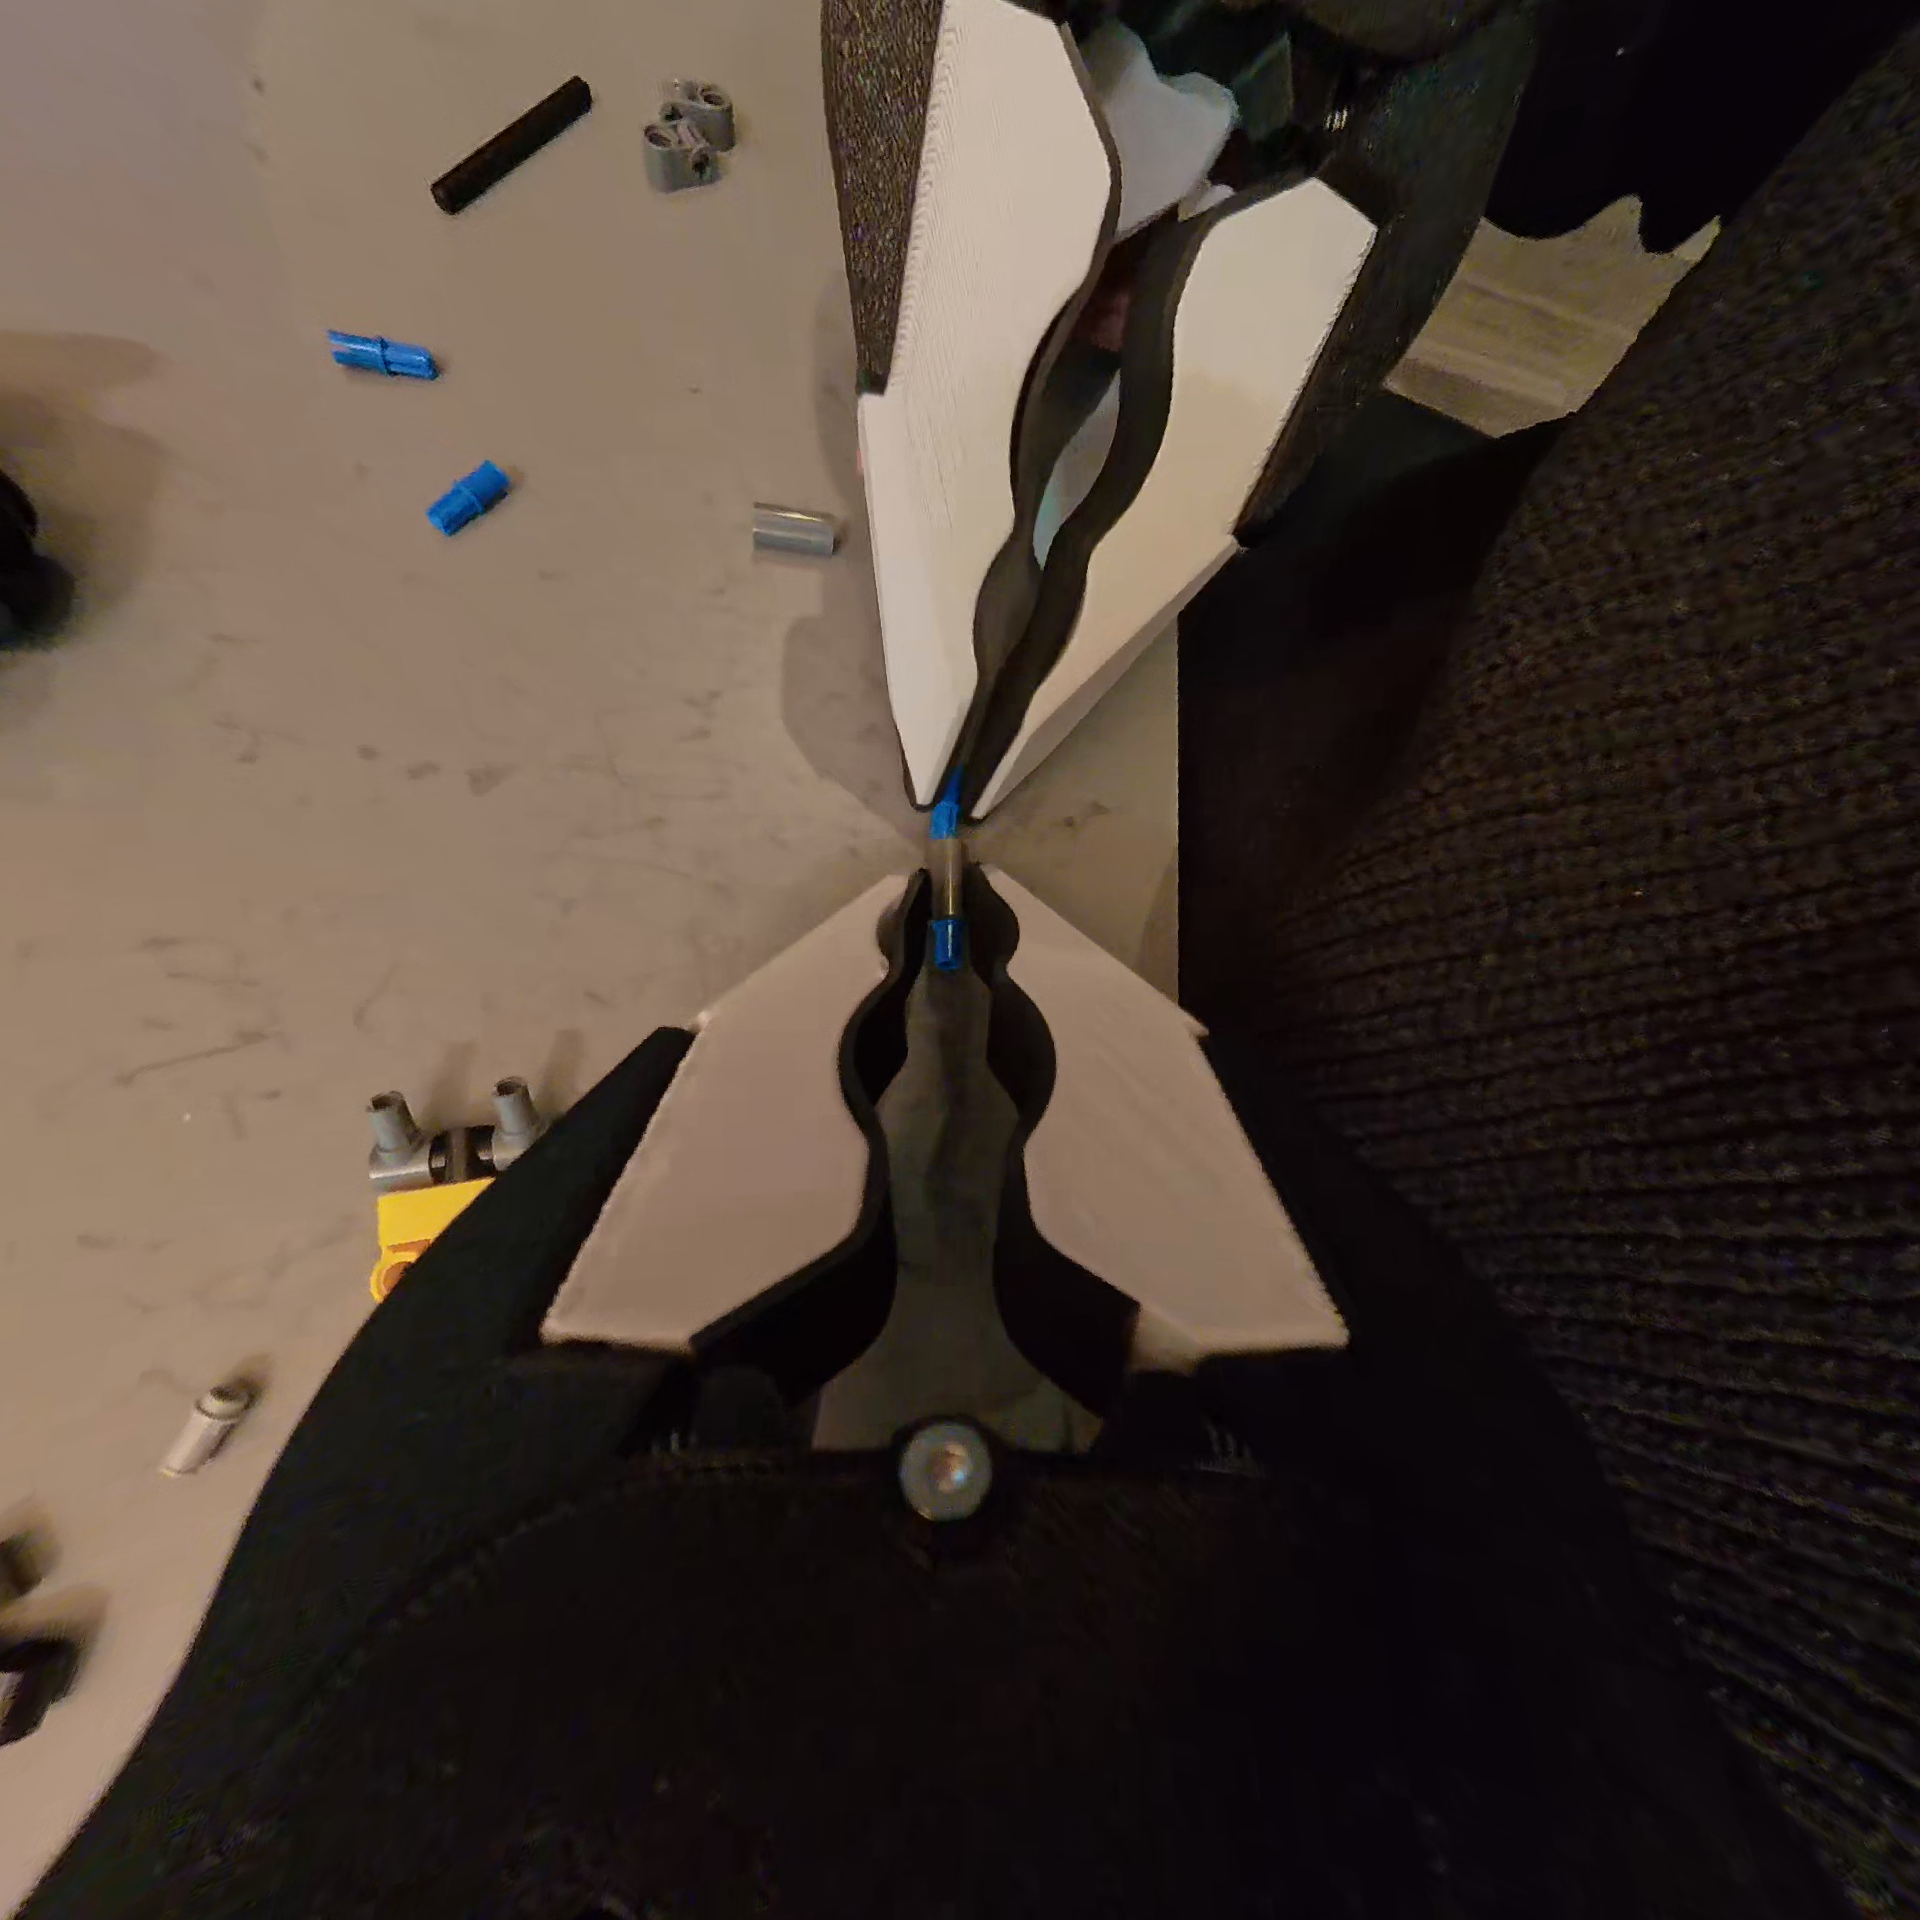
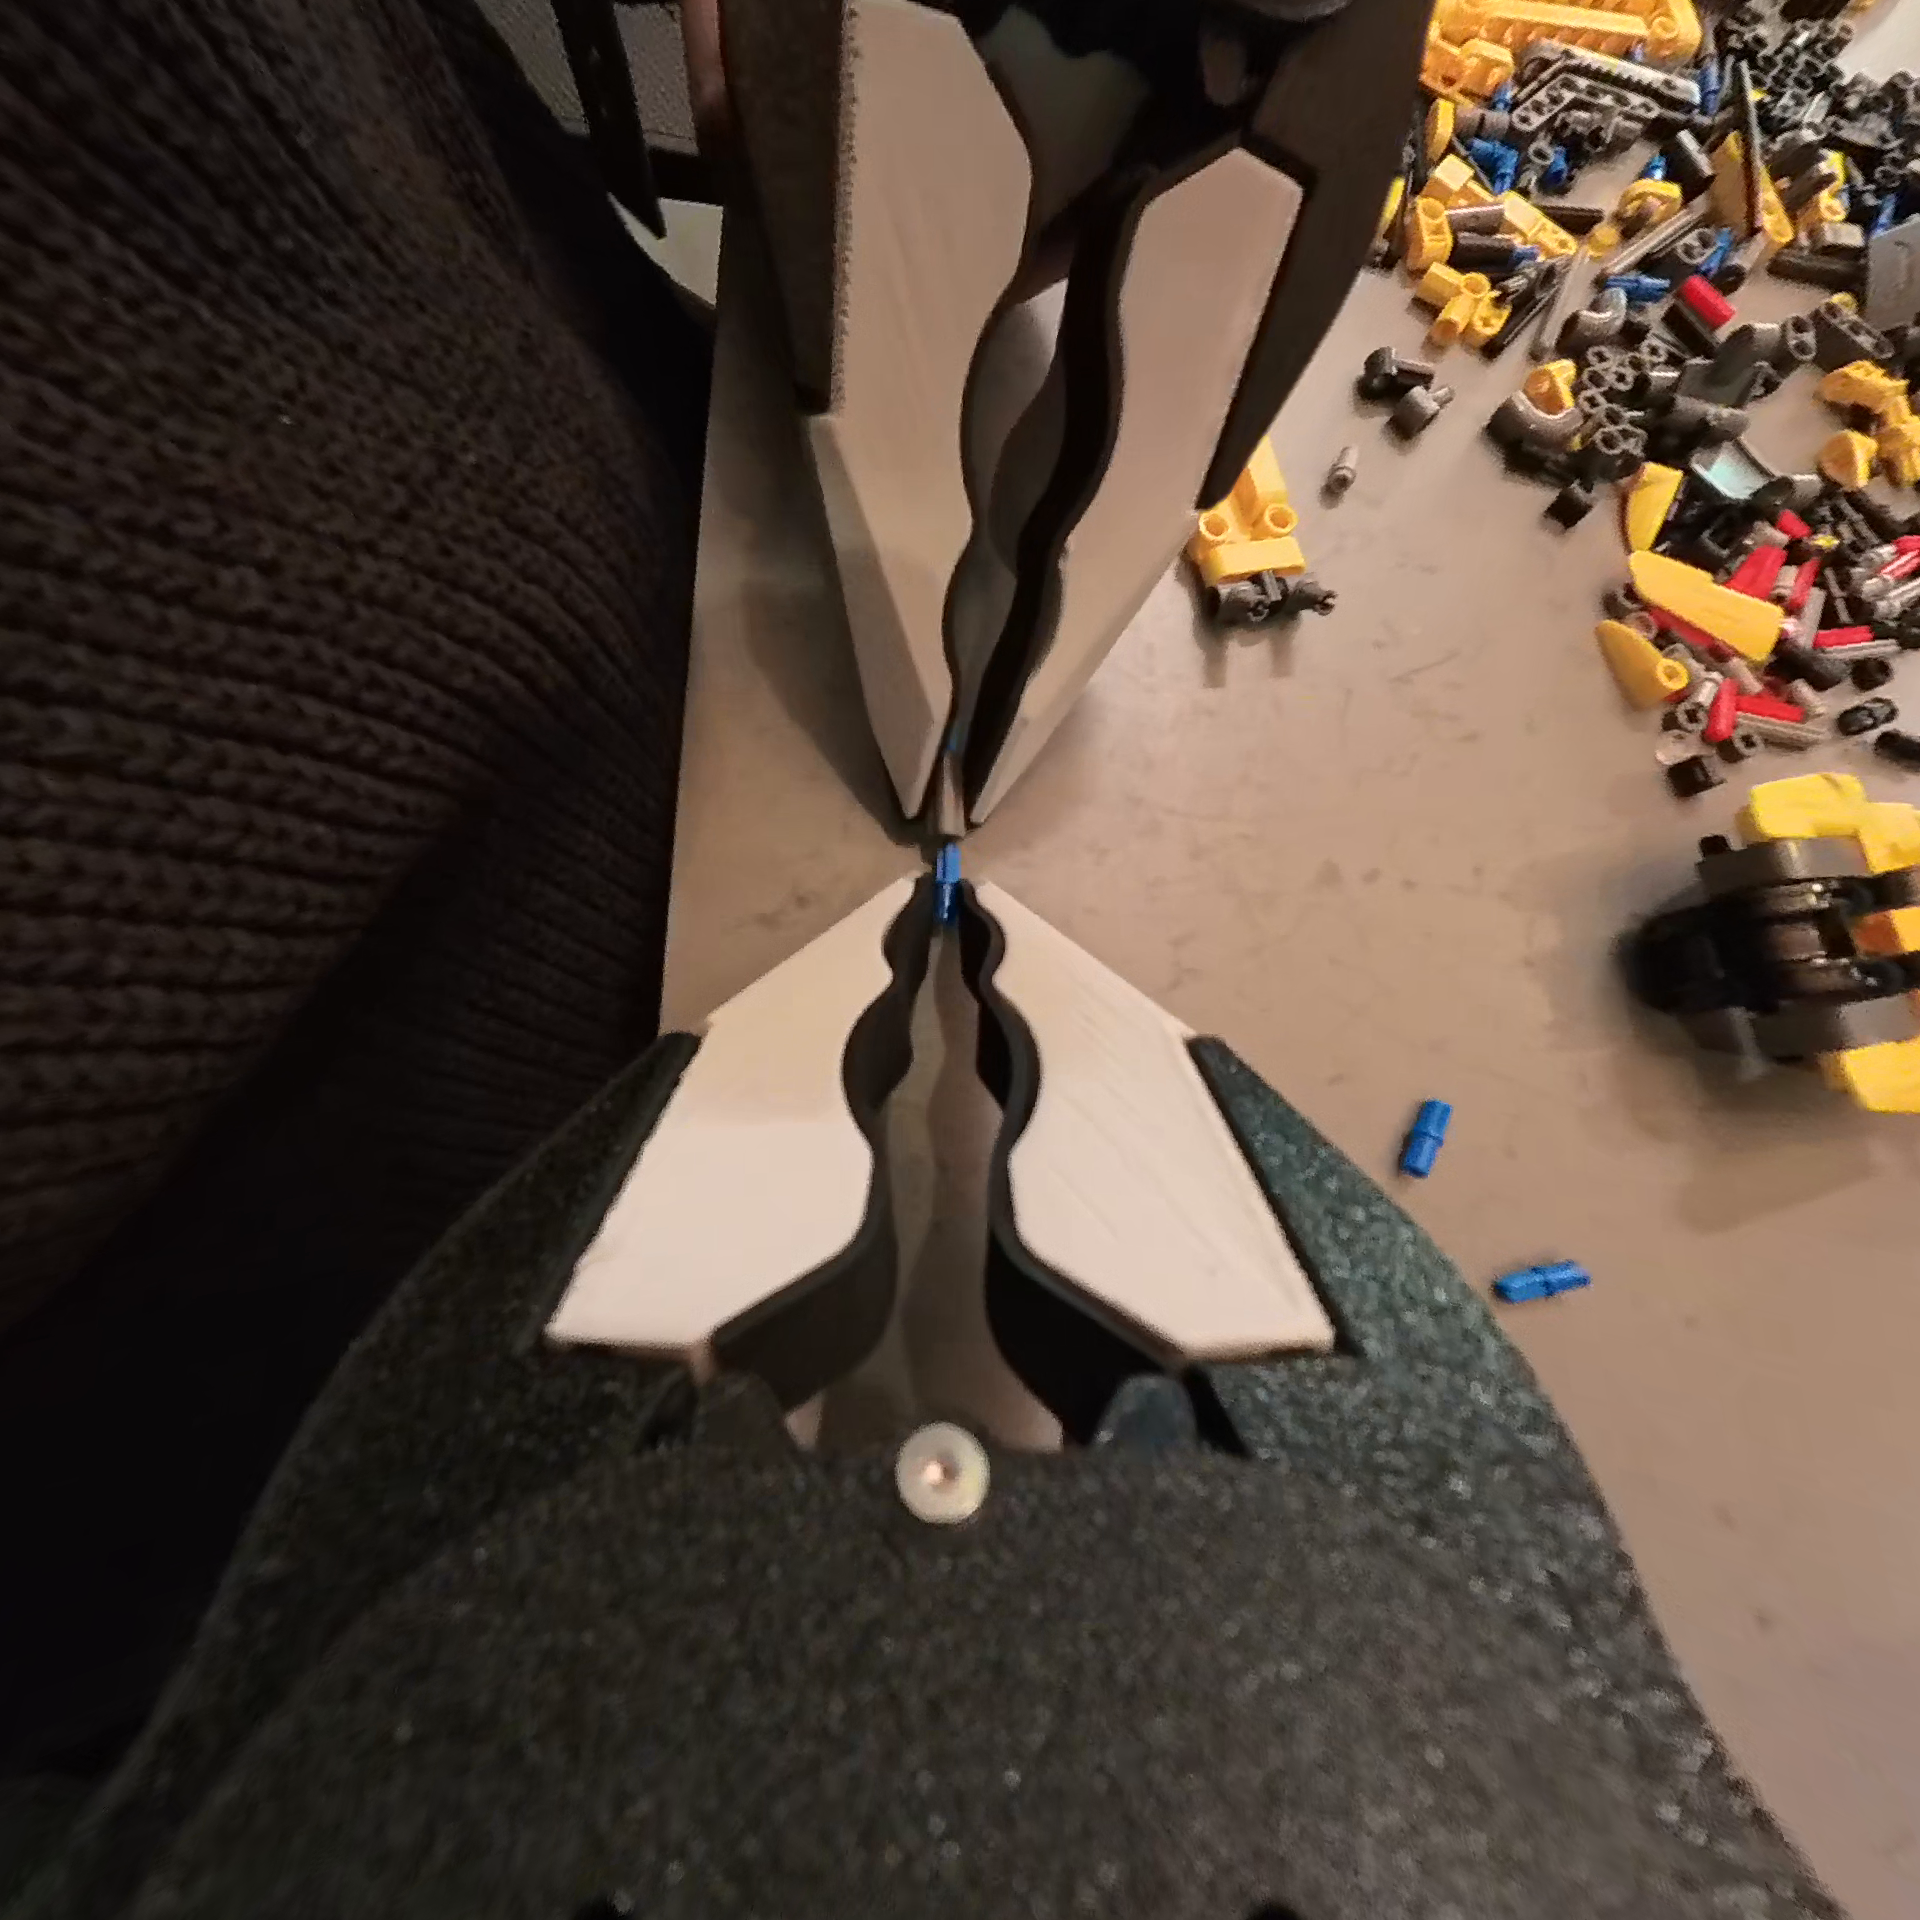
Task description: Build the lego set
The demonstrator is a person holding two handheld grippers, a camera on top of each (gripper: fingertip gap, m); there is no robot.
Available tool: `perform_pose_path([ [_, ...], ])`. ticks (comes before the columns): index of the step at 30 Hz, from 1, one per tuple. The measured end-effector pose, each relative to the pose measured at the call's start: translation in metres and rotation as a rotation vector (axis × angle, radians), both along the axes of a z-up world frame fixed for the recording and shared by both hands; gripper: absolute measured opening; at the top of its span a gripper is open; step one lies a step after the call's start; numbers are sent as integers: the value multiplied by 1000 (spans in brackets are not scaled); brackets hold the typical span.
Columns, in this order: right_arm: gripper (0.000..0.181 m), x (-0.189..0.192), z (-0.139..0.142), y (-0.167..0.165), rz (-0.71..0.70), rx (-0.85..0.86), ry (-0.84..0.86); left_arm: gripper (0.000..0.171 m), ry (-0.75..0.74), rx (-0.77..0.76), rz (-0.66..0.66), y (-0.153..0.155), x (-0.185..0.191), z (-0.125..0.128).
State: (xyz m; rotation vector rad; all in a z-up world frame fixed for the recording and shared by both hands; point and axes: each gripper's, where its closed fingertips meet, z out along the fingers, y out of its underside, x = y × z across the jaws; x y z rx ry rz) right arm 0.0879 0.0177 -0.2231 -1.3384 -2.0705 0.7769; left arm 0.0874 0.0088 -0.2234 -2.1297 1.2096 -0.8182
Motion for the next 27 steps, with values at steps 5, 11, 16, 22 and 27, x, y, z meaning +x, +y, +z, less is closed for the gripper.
perform_pose_path([
  [5,4,-1,0,0,25,19,9,4,-12,-26,0,0,0,0],
  [11,4,-1,4,-2,59,31,37,4,-39,-77,-9,-1,0,1],
  [16,4,-1,6,-3,72,46,58,4,-57,-115,-15,-2,0,2],
  [22,4,-2,8,-4,85,51,75,4,-67,-140,-21,-2,-1,2],
  [27,4,0,1,-2,61,22,17,4,-69,-144,-21,-2,-1,1],
])
